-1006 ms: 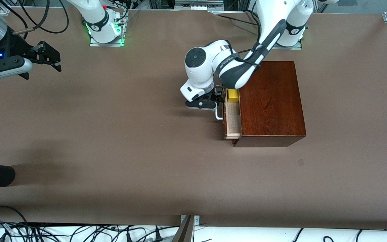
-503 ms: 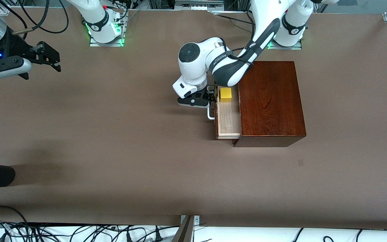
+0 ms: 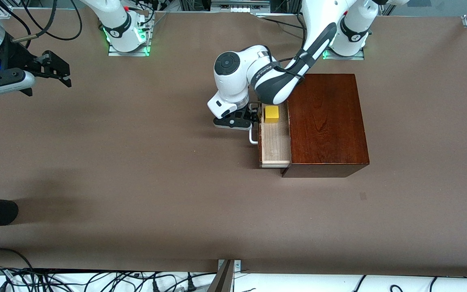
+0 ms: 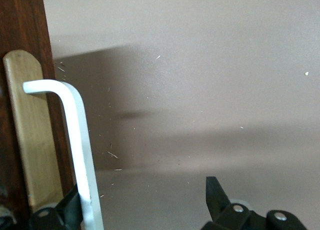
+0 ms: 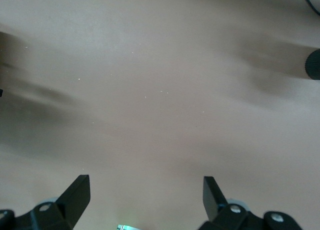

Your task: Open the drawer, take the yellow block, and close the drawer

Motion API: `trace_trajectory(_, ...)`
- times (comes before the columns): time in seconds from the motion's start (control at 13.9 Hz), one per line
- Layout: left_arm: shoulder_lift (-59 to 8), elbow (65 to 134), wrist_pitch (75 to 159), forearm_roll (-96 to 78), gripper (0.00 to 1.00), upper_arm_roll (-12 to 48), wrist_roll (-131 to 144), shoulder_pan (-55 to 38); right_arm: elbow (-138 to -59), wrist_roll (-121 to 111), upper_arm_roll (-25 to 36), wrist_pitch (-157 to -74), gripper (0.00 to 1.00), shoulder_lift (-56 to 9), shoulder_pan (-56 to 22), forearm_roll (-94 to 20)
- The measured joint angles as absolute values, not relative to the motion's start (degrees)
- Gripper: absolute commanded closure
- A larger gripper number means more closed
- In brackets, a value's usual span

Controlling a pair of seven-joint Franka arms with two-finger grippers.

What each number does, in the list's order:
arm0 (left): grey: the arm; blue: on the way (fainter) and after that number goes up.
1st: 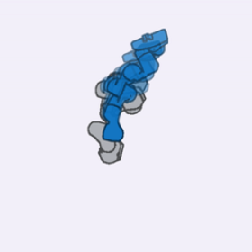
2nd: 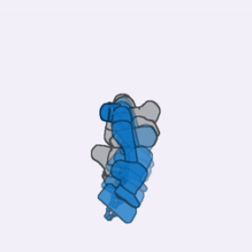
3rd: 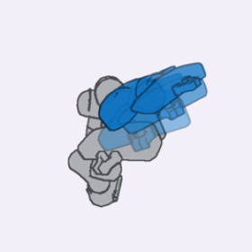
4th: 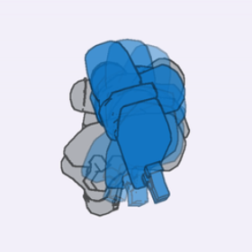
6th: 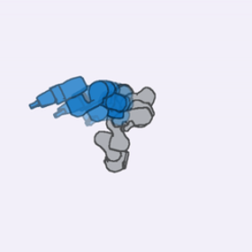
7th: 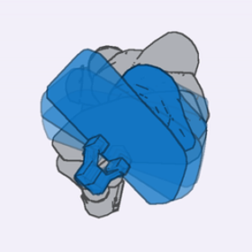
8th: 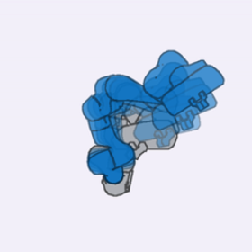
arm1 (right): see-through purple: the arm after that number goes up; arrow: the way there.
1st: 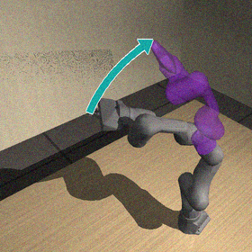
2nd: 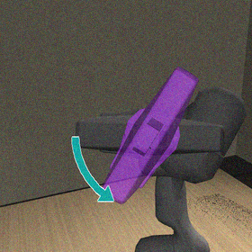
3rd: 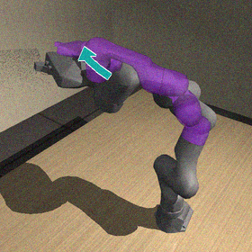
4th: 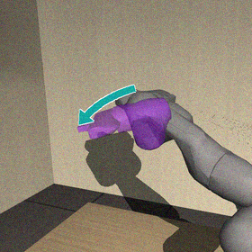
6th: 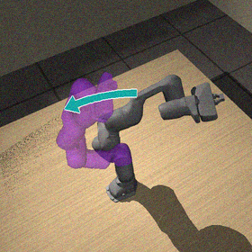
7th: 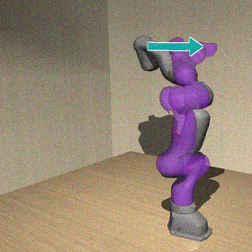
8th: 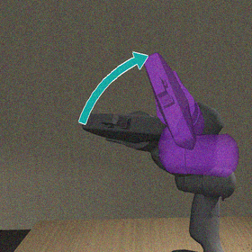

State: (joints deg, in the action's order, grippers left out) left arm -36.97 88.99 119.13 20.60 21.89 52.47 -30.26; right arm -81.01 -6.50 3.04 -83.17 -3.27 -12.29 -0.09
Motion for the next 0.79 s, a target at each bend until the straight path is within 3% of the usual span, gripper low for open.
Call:
trace_trajectory(0.43, -37.02, 86.56, 117.99, 20.59, 0.00, 22.01, 52.51, -30.83, -81.02, -6.50, 3.04, -83.83, 0.00, -3.30, -12.29, -0.09)
trace_trajectory(0.79, -33.51, 82.54, 107.97, 16.47, 0.00, 21.81, 52.66, -29.26, -81.05, -6.50, 3.03, -84.15, 0.00, -3.81, -12.29, -0.09)
